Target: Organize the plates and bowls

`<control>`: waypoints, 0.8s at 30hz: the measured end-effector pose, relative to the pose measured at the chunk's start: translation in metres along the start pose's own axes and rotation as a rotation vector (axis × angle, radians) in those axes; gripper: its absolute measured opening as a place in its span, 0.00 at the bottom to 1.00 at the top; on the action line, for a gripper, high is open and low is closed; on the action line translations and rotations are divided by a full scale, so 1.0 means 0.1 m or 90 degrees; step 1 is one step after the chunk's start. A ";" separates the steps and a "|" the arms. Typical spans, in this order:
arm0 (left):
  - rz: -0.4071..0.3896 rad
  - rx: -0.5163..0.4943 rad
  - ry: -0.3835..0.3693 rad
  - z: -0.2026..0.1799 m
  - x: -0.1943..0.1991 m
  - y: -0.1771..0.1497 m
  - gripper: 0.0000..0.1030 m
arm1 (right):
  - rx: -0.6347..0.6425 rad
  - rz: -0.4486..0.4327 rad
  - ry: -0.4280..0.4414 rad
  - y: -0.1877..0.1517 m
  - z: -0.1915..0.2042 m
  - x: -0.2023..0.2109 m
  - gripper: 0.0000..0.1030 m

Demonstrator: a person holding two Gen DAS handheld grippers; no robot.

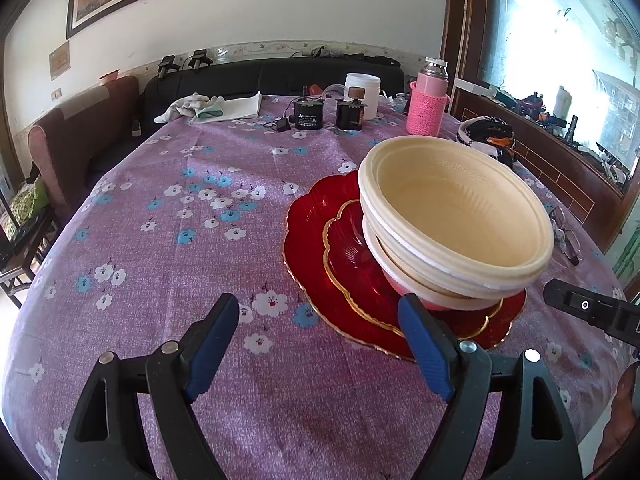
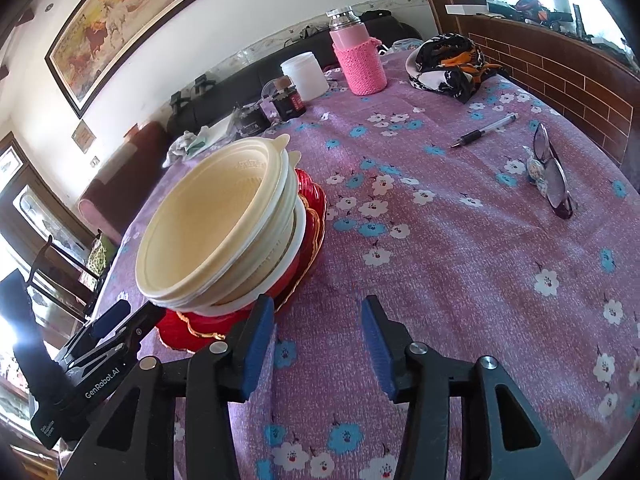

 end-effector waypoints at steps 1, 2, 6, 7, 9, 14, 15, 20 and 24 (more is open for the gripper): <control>-0.001 0.000 -0.001 0.00 0.02 -0.01 0.79 | 0.001 0.000 -0.001 -0.02 0.01 0.02 0.50; -0.002 -0.001 -0.001 0.01 0.04 -0.02 0.79 | 0.002 -0.001 -0.001 -0.03 0.02 0.04 0.50; -0.005 0.000 -0.005 0.03 0.13 -0.08 0.80 | 0.007 -0.002 -0.006 -0.10 0.06 0.11 0.55; -0.007 -0.001 -0.008 0.03 0.15 -0.10 0.81 | 0.009 -0.003 -0.007 -0.12 0.07 0.13 0.57; -0.014 -0.003 -0.014 0.04 0.21 -0.15 0.85 | 0.013 -0.007 -0.015 -0.16 0.09 0.18 0.61; -0.084 -0.014 -0.044 0.12 0.45 -0.36 0.97 | 0.034 -0.036 -0.069 -0.31 0.18 0.29 0.77; -0.093 -0.016 -0.038 0.13 0.47 -0.39 0.98 | 0.047 -0.045 -0.088 -0.36 0.23 0.29 0.83; -0.090 -0.040 -0.017 0.14 0.51 -0.44 1.00 | 0.115 -0.077 -0.133 -0.51 0.43 0.24 0.88; -0.102 -0.056 0.021 0.08 0.54 -0.43 1.00 | 0.139 -0.114 -0.143 -0.50 0.47 0.25 0.91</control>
Point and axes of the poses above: each gripper's, at about its wrist camera, not at the fingertips, and x roughly against the way its jaws point, z to its left, y to its top, the point moved 1 cm from there along -x, roughly the way its jaws point, and after that the axes turned 15 degrees about x, right-handed, at the moved point
